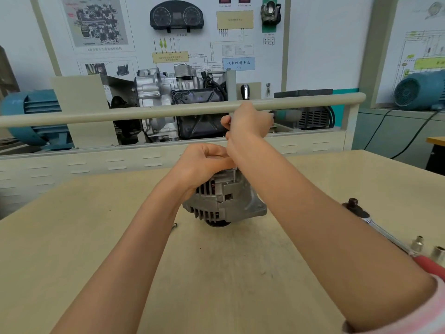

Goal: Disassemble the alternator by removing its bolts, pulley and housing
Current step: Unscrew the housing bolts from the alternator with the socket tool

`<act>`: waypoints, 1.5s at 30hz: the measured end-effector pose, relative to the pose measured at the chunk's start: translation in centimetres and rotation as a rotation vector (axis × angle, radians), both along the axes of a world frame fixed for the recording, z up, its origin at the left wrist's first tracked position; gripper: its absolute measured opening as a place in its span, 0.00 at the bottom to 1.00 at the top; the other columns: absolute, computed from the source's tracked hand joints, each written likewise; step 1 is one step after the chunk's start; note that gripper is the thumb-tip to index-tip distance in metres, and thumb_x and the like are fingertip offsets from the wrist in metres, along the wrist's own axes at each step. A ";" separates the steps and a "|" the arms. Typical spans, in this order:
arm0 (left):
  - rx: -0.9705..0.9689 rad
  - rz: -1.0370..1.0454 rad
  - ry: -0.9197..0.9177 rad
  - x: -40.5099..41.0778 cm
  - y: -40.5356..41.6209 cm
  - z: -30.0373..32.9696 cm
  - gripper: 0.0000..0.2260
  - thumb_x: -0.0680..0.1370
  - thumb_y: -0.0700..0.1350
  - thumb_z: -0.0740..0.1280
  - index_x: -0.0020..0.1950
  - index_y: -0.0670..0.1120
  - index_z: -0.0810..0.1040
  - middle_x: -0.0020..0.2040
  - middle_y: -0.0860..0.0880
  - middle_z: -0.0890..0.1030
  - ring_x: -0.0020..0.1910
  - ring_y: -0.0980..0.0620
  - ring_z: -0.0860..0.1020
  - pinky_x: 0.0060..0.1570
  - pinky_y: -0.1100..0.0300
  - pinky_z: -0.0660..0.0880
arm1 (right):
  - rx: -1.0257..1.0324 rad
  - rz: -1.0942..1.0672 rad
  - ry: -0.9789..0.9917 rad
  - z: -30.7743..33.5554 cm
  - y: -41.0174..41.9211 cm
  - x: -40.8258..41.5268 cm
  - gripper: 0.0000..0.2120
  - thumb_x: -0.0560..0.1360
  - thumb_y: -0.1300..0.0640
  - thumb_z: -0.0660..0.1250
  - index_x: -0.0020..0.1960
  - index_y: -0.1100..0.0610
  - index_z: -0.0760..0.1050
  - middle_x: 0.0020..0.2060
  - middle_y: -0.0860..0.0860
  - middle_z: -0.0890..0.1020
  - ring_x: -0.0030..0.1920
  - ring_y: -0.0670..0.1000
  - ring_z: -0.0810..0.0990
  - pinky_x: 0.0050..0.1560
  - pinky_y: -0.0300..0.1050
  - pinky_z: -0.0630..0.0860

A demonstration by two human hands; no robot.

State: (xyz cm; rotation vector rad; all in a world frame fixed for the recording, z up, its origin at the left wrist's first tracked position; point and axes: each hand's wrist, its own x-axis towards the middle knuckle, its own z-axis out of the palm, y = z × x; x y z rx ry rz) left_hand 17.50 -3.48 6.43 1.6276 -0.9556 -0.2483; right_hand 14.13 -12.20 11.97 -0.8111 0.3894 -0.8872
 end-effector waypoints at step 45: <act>0.015 0.055 -0.005 0.1 -0.1 0.0 0.03 0.72 0.44 0.74 0.40 0.46 0.82 0.36 0.51 0.84 0.37 0.57 0.81 0.43 0.63 0.77 | -0.094 0.719 0.138 0.8 -2.3 -0.3 0.13 0.79 0.64 0.48 0.40 0.58 0.67 0.24 0.46 0.67 0.14 0.41 0.63 0.14 0.32 0.50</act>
